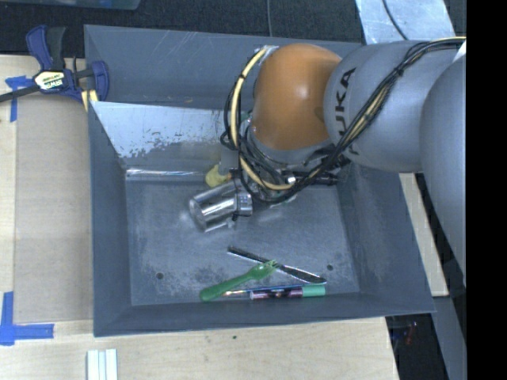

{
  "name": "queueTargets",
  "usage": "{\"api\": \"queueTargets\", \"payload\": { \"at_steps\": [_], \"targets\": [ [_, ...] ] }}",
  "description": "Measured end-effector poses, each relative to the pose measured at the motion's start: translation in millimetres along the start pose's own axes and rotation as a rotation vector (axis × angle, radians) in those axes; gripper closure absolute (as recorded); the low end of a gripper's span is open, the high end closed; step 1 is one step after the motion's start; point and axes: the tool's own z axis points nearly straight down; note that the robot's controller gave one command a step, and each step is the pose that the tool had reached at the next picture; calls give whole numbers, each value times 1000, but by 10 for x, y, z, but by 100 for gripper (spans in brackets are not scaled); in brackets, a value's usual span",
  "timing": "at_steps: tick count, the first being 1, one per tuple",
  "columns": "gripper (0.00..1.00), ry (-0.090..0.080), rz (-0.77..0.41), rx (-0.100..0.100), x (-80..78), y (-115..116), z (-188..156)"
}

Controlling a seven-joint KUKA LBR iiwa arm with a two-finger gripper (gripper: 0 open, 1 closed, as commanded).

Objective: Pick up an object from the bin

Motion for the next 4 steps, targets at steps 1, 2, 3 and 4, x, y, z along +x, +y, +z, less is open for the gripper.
{"api": "queueTargets", "payload": {
  "at_steps": [1,2,3,4],
  "targets": [
    [0,-8,1,-1,-21,-6,-45],
    [0,-20,-29,-3,-240,-691,774],
    [100,-46,-27,-8,-56,-805,741],
    [100,-46,-27,-8,-56,-805,741]
  ]
}}
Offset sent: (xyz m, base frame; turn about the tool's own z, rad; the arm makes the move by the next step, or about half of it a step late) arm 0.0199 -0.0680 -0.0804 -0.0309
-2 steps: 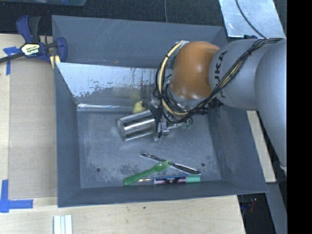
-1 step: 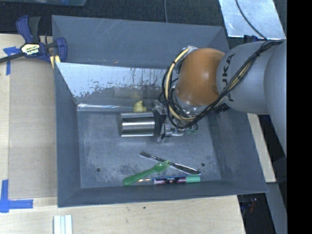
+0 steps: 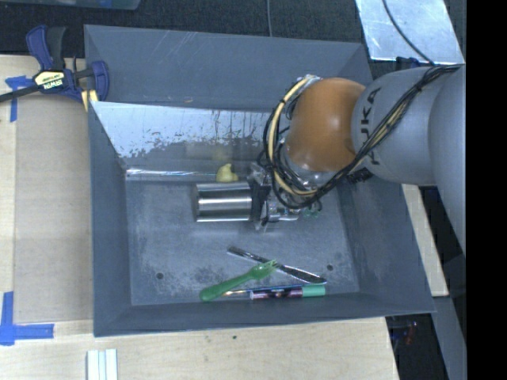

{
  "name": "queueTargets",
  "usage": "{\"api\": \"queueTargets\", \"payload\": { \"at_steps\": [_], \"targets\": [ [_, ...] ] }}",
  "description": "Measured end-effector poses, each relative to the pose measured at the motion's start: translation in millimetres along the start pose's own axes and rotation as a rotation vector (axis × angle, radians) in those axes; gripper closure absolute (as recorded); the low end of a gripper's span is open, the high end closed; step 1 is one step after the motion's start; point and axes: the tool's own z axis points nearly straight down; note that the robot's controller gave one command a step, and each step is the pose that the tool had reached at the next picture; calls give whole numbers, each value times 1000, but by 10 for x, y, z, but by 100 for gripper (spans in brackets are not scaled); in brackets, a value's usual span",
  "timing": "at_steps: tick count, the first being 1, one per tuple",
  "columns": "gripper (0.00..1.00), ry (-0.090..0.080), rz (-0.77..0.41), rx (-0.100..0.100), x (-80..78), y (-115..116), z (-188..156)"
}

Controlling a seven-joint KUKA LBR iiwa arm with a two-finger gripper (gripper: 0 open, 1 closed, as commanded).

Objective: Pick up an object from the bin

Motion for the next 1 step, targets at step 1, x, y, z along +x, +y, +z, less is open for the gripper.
{"api": "queueTargets", "payload": {
  "at_steps": [1],
  "targets": [
    [100,0,0,0,1,0,-4]
  ]
}}
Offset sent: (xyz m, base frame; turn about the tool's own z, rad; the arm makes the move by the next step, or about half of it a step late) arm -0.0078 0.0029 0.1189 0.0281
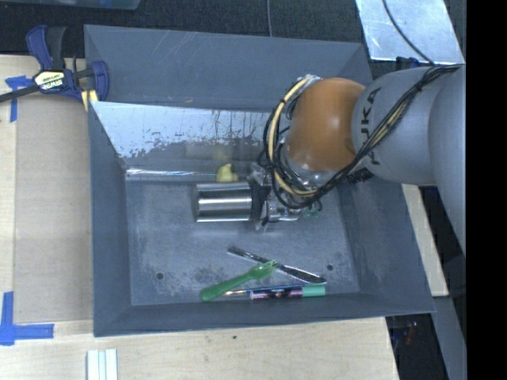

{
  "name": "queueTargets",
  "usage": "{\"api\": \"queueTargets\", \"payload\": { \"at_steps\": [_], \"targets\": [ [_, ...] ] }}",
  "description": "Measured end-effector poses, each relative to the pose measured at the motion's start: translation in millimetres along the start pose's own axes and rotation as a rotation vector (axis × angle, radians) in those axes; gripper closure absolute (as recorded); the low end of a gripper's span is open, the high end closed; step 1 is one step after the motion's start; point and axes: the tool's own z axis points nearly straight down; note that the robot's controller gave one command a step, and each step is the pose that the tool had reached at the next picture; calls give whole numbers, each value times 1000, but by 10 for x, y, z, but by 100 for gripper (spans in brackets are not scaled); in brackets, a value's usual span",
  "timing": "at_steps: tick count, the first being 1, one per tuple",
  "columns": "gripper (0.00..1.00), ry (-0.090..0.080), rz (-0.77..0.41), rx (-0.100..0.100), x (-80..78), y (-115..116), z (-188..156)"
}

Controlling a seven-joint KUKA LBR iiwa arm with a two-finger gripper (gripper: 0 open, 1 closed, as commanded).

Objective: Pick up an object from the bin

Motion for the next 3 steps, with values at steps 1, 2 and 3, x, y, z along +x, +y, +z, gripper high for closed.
{"api": "queueTargets", "payload": {
  "at_steps": [1,2,3],
  "targets": [
    [100,2,29,1,33,29,-1170],
    [100,2,29,1,33,28,-1170],
    [100,5,-322,0,-4,33,-1026]
  ]
}}
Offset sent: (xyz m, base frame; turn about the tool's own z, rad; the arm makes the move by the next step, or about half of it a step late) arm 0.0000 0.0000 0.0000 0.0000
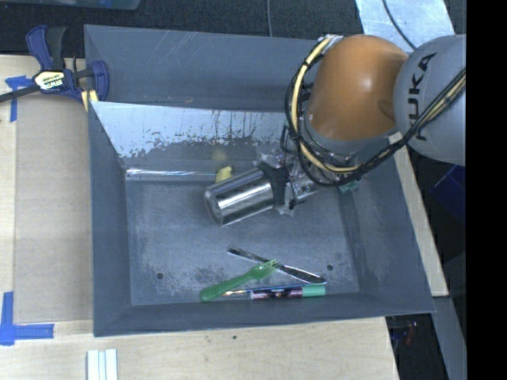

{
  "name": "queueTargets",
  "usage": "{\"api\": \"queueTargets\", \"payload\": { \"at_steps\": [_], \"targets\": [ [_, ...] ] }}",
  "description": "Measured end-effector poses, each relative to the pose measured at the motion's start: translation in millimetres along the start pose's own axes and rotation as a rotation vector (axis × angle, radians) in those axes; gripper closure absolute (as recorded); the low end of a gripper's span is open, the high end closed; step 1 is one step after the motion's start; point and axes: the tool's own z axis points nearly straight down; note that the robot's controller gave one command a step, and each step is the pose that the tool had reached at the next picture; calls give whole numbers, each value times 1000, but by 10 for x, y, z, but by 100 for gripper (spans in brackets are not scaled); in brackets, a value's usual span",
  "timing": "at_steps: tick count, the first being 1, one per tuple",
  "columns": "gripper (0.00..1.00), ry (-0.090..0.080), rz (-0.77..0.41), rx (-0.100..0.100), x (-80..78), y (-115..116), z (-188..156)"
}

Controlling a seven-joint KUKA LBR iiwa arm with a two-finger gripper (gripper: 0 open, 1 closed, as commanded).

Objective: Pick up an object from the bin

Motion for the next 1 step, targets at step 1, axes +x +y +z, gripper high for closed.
{"api": "queueTargets", "payload": {
  "at_steps": [1],
  "targets": [
    [100,-2,316,0,87,31,-492]
  ]
}}
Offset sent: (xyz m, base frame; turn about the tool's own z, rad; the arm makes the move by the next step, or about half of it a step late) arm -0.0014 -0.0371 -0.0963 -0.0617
